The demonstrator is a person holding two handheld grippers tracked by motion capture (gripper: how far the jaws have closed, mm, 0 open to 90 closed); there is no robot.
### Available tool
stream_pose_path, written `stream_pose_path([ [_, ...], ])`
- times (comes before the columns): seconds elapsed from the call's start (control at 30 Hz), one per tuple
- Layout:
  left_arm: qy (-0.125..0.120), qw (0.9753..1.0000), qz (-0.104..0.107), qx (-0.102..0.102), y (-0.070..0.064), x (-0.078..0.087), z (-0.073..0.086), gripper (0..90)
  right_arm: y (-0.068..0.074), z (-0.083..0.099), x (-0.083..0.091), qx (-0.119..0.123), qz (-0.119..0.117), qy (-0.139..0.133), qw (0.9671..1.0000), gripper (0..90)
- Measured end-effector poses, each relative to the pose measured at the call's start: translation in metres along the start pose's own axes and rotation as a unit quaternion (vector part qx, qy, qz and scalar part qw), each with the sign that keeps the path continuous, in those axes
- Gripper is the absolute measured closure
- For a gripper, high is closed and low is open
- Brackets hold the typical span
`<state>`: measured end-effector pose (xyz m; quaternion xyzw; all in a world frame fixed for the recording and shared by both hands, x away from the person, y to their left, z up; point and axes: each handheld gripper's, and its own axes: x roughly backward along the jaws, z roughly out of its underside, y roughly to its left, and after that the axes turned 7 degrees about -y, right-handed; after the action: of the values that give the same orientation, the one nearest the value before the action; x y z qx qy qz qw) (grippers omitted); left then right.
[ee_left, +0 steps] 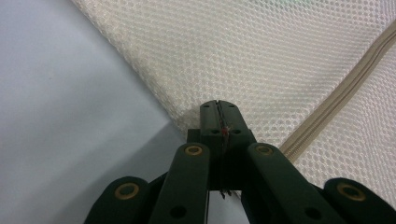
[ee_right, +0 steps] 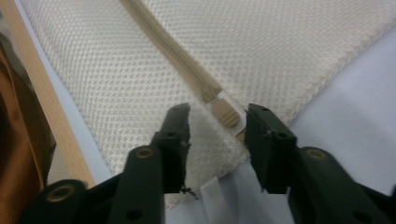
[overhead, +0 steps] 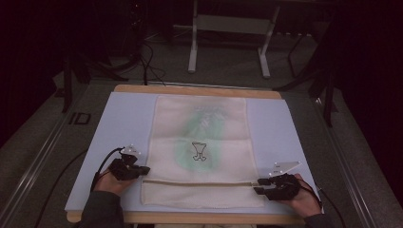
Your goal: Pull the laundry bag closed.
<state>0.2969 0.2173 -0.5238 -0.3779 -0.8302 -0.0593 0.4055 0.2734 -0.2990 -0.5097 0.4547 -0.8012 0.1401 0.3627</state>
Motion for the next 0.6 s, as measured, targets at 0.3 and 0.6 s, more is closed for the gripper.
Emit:
stream_pose_path([
  [0.3, -0.01, 0.9997, 0.019, -0.01, 0.001, 0.004, 0.003, 88.5, -0.01, 0.004, 0.001, -0.033, 0.037, -0.03, 0.9984, 50.9],
  [0.6, -0.028, 0.9994, 0.013, -0.015, 0.001, 0.008, 0.003, 86.8, -0.017, 0.008, 0.005, -0.054, 0.074, -0.058, 0.9941, 50.7],
])
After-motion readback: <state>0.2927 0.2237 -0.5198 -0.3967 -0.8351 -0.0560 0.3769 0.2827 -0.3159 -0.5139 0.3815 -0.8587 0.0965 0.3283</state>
